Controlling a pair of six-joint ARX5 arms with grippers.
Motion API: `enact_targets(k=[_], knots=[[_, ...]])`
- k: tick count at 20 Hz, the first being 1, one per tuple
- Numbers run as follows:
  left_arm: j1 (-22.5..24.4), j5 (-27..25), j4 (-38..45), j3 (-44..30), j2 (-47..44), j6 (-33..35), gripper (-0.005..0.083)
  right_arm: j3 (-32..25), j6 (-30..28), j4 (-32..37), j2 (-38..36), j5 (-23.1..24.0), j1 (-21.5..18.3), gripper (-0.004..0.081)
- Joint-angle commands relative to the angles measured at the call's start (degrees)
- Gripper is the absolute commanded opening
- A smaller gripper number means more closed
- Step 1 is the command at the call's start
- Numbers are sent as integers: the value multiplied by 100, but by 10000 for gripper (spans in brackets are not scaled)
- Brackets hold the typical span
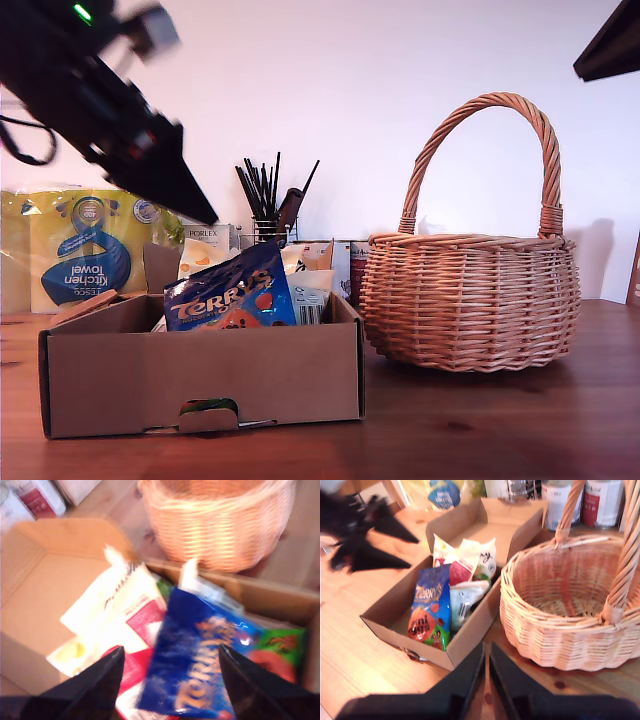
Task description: Move the bags of Easter eggs from the cardboard box on the left into the woven basket on the right side.
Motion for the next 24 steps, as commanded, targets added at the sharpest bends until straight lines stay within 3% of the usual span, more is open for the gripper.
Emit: enact_targets(k=[1, 5, 9, 17, 24], knots=[[44, 35, -160, 122, 271, 122, 556, 46, -57, 48, 57, 2, 26, -13], [214, 133, -977, 514, 841, 374, 551, 46, -164, 48, 105, 4, 26, -13], [208, 356, -1180, 514, 1062, 780, 548, 46, -297, 55, 122, 170, 26, -13], [-310, 931, -1976, 516, 1051, 656, 509, 46, -297, 57, 122, 304, 24, -13], [-564, 1436, -1943, 516, 1051, 610, 478, 46, -297, 57, 122, 302, 24, -13]])
